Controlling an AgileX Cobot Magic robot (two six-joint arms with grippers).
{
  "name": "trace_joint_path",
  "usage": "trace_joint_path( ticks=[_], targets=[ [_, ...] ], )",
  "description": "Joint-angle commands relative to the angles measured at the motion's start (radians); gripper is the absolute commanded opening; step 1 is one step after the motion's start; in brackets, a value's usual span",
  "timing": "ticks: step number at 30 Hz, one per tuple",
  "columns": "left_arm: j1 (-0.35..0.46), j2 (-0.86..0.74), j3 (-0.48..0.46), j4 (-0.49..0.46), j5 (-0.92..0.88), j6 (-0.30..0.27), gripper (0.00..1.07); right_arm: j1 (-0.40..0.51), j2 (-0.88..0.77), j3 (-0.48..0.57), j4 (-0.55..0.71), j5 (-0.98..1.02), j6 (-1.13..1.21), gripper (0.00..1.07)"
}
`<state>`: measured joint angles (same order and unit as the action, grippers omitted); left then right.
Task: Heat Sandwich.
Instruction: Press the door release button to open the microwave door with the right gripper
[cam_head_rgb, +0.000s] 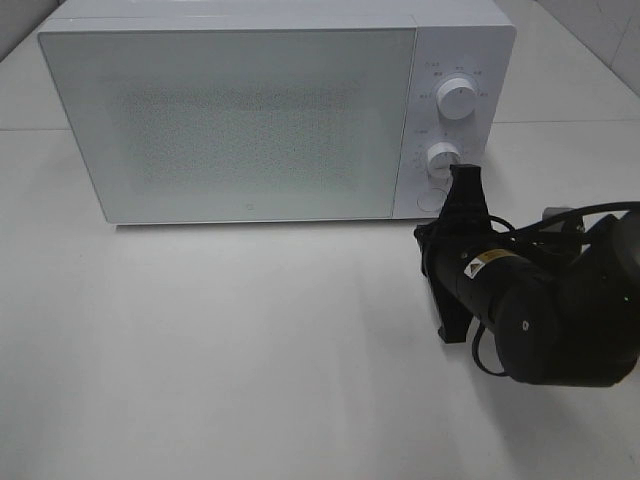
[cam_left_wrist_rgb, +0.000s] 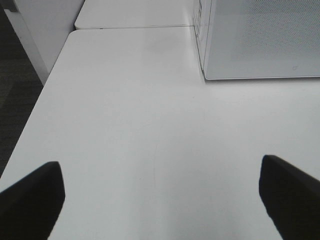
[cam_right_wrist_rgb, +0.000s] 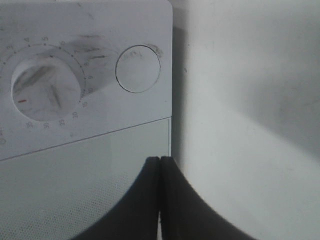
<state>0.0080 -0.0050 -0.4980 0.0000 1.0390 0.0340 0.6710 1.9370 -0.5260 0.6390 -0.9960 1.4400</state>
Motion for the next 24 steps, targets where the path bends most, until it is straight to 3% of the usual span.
trace_joint_path(
  ticks=[1, 15, 24],
  targets=[
    [0.000, 0.001, 0.003, -0.006, -0.004, 0.001, 1.06, -0.056, 0.025, -0.051, -0.037, 0.015, 0.003, 0.01],
    [0.000, 0.001, 0.003, -0.006, -0.004, 0.001, 1.06, -0.183, 0.102, -0.189, -0.113, 0.075, 0.006, 0.01],
    [0.000, 0.001, 0.003, -0.006, -0.004, 0.001, 1.06, -0.207, 0.146, -0.247, -0.116, 0.115, 0.018, 0.00]
  ],
)
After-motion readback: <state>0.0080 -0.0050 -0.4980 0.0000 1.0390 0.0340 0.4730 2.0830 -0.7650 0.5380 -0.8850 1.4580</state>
